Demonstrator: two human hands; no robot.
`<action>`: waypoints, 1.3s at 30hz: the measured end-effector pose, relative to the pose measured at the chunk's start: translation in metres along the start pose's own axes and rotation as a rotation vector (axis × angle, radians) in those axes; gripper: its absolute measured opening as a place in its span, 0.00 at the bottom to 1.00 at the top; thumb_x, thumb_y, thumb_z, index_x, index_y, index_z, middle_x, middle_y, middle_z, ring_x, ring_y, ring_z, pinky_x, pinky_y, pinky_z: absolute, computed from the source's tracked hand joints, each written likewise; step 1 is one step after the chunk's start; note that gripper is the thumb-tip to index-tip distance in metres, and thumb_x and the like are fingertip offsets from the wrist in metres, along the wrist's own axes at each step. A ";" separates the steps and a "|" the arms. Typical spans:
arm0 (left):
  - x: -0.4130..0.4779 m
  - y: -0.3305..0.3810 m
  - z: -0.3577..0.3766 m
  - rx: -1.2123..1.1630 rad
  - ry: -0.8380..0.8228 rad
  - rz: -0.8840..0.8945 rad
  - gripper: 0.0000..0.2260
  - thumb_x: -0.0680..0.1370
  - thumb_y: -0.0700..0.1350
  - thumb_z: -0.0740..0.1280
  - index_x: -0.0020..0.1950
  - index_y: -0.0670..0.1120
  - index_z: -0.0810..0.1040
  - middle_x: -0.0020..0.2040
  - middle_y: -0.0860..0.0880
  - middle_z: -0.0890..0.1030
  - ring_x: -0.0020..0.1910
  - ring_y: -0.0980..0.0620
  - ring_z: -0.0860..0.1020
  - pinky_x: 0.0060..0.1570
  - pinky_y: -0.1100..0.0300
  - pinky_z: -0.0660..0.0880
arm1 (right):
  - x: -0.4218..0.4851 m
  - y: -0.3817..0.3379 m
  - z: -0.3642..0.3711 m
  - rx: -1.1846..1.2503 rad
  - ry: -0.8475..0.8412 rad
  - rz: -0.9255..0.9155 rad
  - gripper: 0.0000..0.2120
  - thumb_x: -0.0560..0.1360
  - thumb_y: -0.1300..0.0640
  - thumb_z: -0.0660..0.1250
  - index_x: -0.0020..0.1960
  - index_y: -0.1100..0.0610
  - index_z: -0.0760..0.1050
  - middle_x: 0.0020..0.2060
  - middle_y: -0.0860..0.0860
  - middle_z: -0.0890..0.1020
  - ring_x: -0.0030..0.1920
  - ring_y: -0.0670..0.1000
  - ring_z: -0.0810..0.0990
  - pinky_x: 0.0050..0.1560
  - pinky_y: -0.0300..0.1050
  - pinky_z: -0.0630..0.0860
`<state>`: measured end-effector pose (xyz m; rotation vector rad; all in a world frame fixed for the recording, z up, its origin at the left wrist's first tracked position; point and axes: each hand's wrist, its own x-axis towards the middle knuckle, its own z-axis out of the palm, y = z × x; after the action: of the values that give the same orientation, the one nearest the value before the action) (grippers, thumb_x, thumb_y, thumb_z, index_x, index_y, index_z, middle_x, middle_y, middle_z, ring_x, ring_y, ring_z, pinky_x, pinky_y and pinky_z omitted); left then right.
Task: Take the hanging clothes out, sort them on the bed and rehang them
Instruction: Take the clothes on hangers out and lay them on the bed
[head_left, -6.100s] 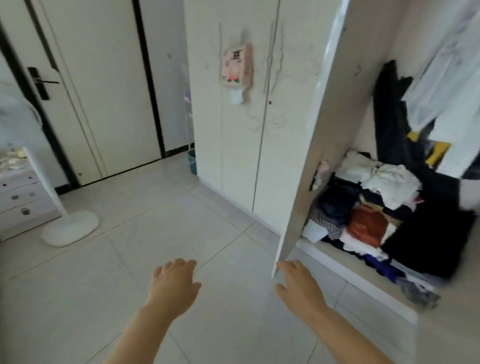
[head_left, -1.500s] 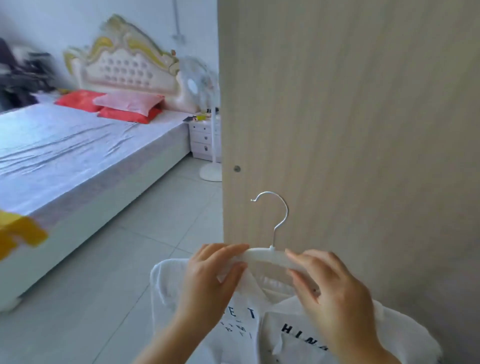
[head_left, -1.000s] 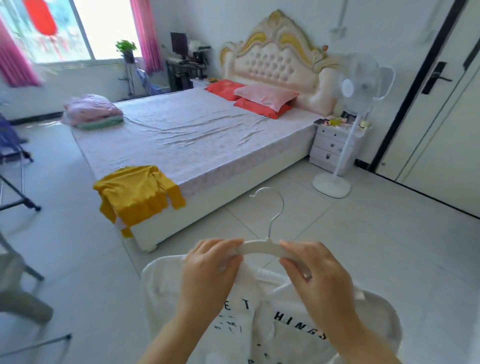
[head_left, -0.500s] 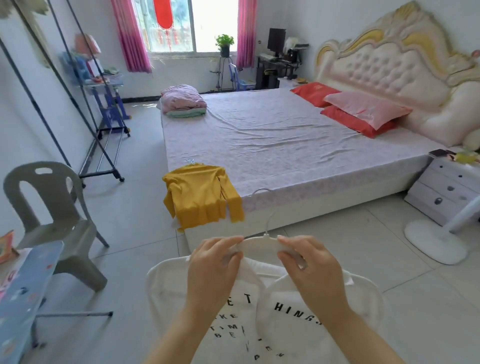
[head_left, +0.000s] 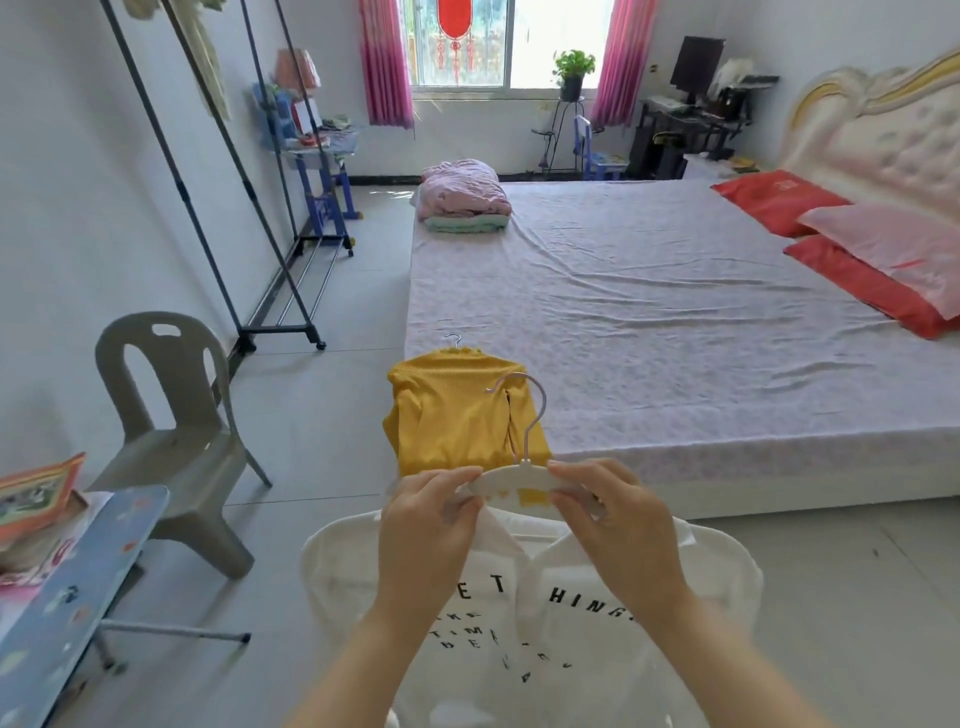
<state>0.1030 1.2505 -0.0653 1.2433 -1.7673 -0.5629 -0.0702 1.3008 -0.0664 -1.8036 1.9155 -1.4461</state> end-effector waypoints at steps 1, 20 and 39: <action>0.016 -0.008 0.007 0.001 0.011 -0.003 0.13 0.69 0.36 0.73 0.50 0.49 0.83 0.42 0.65 0.73 0.45 0.54 0.76 0.47 0.62 0.71 | 0.016 0.008 0.009 -0.012 -0.005 -0.007 0.14 0.67 0.64 0.75 0.50 0.52 0.82 0.42 0.41 0.80 0.40 0.34 0.77 0.39 0.28 0.73; 0.301 -0.148 0.097 0.068 -0.061 -0.064 0.10 0.70 0.37 0.72 0.50 0.47 0.83 0.44 0.50 0.82 0.46 0.48 0.78 0.47 0.48 0.75 | 0.281 0.127 0.183 0.003 -0.110 0.145 0.12 0.68 0.62 0.74 0.48 0.50 0.81 0.39 0.37 0.76 0.40 0.34 0.76 0.39 0.22 0.68; 0.489 -0.276 0.208 0.199 -0.161 -0.392 0.11 0.73 0.38 0.68 0.52 0.48 0.82 0.47 0.50 0.82 0.51 0.47 0.75 0.52 0.55 0.69 | 0.467 0.263 0.327 0.034 -0.439 0.375 0.10 0.70 0.58 0.70 0.49 0.45 0.80 0.41 0.37 0.76 0.41 0.35 0.75 0.40 0.27 0.68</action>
<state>0.0118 0.6718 -0.1876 1.7463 -1.7506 -0.7392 -0.1625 0.6932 -0.1943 -1.4834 1.8487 -0.8707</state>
